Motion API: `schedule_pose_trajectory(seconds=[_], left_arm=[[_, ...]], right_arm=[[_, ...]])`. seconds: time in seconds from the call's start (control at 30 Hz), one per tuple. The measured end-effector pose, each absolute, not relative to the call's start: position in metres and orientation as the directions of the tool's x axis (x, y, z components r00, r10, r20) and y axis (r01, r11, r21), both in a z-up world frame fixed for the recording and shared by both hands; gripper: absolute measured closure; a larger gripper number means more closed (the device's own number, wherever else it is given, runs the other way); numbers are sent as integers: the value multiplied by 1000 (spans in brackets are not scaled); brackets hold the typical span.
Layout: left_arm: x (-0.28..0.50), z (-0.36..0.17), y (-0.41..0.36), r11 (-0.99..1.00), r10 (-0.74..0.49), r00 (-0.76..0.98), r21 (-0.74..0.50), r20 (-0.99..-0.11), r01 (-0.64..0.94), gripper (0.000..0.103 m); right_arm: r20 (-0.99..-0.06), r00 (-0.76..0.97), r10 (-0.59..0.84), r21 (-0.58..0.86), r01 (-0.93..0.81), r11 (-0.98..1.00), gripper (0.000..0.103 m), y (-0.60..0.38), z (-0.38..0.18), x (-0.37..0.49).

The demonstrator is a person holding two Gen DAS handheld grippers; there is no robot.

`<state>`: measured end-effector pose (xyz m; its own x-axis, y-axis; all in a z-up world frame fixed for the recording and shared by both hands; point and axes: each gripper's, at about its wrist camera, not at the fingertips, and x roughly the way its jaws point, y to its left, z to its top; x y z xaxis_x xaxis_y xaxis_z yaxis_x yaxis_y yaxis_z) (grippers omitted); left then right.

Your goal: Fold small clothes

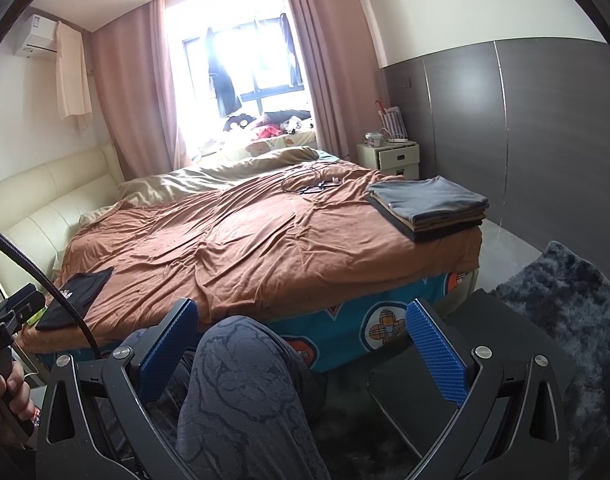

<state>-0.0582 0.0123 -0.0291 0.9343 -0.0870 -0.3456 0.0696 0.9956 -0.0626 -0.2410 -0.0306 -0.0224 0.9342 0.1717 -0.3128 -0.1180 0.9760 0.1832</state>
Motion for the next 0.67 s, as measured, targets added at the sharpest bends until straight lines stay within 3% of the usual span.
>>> schedule_pose_trajectory(seconds=[0.67], left_arm=[[-68, -28, 6, 996, -83, 942, -50, -325, 71, 0]], right_arm=[[-321, 930, 178, 188, -122, 975, 0, -26, -28, -245]])
